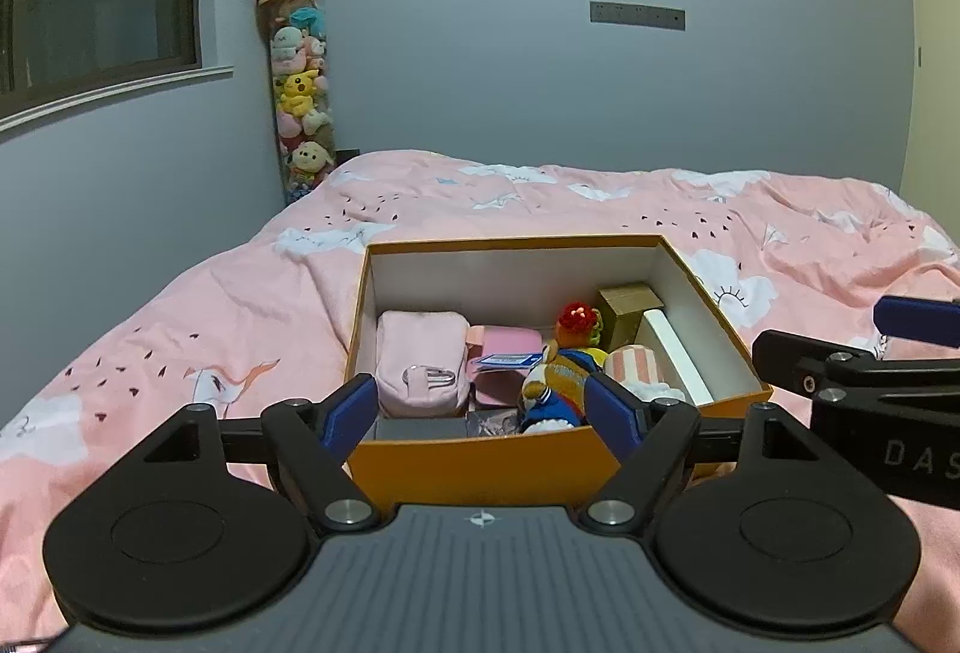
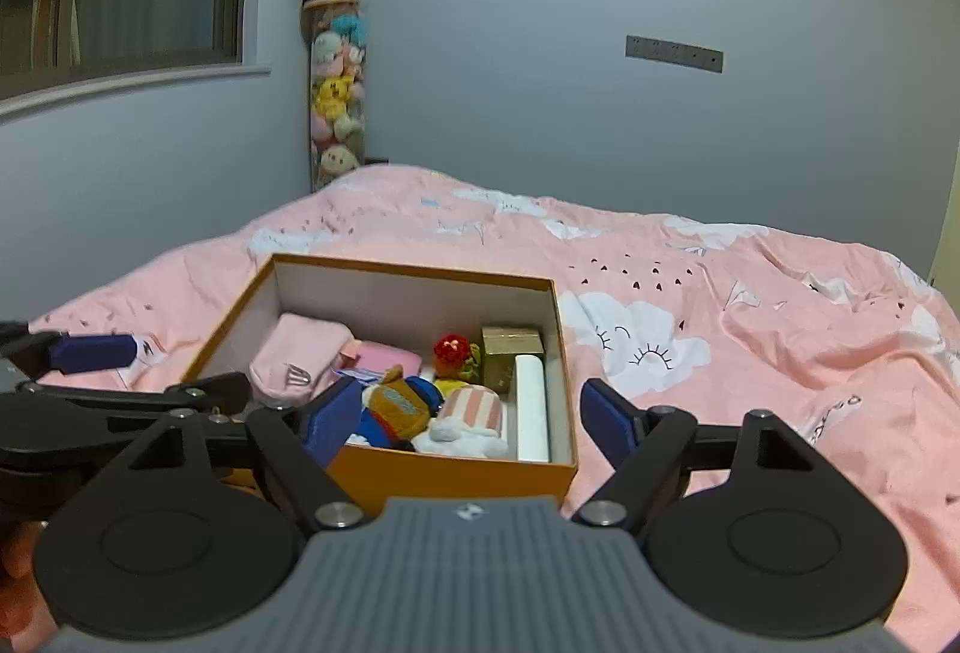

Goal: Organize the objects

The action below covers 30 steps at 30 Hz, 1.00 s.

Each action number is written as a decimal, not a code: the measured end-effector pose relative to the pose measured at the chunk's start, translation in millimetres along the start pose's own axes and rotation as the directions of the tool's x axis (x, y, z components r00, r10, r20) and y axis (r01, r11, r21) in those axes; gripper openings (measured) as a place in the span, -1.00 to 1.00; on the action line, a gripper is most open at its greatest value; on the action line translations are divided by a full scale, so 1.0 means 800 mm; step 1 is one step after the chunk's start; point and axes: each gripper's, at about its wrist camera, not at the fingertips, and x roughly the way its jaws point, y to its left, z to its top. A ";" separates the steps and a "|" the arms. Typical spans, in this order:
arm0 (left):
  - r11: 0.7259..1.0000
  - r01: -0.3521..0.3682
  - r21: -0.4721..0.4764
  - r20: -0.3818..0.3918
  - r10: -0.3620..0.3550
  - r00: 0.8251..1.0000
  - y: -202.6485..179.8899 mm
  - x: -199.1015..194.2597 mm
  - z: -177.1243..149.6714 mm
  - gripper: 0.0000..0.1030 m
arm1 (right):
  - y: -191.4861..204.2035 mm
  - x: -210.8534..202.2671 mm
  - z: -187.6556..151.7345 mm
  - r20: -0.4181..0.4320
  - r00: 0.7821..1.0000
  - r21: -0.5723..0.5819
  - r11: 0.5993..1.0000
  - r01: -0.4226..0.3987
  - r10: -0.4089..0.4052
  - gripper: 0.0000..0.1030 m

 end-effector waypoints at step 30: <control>0.999 -0.032 -0.034 -0.113 0.028 0.993 0.015 0.025 -0.045 0.84 | 0.008 0.042 -0.051 -0.087 0.995 0.042 0.998 0.054 -0.050 0.87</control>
